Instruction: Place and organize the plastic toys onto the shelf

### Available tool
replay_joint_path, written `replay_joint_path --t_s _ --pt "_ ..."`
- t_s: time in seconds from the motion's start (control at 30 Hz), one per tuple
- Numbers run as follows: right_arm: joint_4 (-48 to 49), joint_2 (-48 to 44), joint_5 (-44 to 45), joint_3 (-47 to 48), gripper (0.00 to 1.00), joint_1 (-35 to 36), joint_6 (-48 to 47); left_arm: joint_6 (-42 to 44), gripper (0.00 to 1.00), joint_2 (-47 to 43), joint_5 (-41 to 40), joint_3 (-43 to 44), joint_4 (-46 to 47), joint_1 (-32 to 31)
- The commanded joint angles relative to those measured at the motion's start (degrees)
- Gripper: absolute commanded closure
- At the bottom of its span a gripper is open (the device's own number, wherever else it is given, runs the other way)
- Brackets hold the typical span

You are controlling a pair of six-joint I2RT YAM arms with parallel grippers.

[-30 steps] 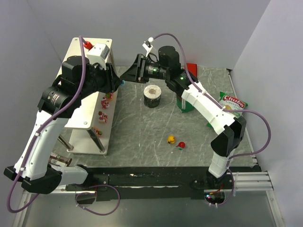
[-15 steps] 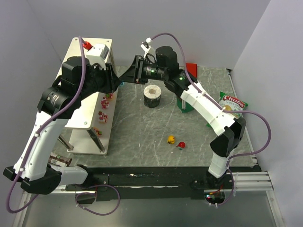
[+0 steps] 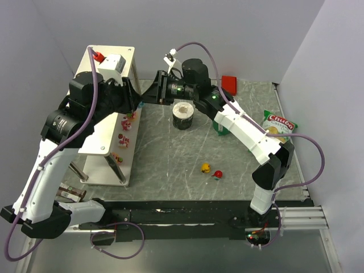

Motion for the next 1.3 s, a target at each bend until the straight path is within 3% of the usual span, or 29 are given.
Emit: replay_joint_path --t_s 0.0,0.17,0.3,0.4,0.5,0.53,0.77,0.93,1.27 --pt "-0.6 -0.1 -2.4 2.3 0.59 1.4 -0.2 -1.1 0.82 -1.0 -2.1 0.3 6.8 0.1" --pt "-4.4 0.4 1.7 4.0 0.57 1.0 -1.1 -1.3 0.93 -1.6 -2.8 0.3 6.3 0.2" --pt "-10.5 0.0 8.5 4.6 0.42 -2.5 0.2 -1.5 0.99 -1.9 -7.7 0.8 4.2 0.1" --pt "-12.0 -2.5 11.6 1.2 0.32 -6.6 0.6 -2.2 0.99 -1.9 -12.3 1.4 2.2 0.1" --pt "-11.0 -5.9 12.6 -4.4 0.28 -9.5 0.5 -4.1 0.98 -0.8 -22.2 2.9 -1.1 0.1" --pt "-10.7 -6.6 12.7 -6.5 0.28 -9.8 0.0 -4.6 0.98 -0.4 -26.8 3.6 -1.7 0.1" --pt "-10.1 -10.6 12.9 -12.9 0.27 -10.2 -1.7 -4.4 0.94 6.3 -39.5 7.4 -7.1 0.8" --pt "-10.2 -12.7 14.2 -16.5 0.27 -10.2 -3.2 -3.8 0.94 11.6 -36.7 12.1 -10.7 6.9" --pt "-10.6 -12.9 14.3 -18.2 0.28 -11.6 -4.5 0.1 0.92 16.3 -36.7 13.1 -8.6 8.9"
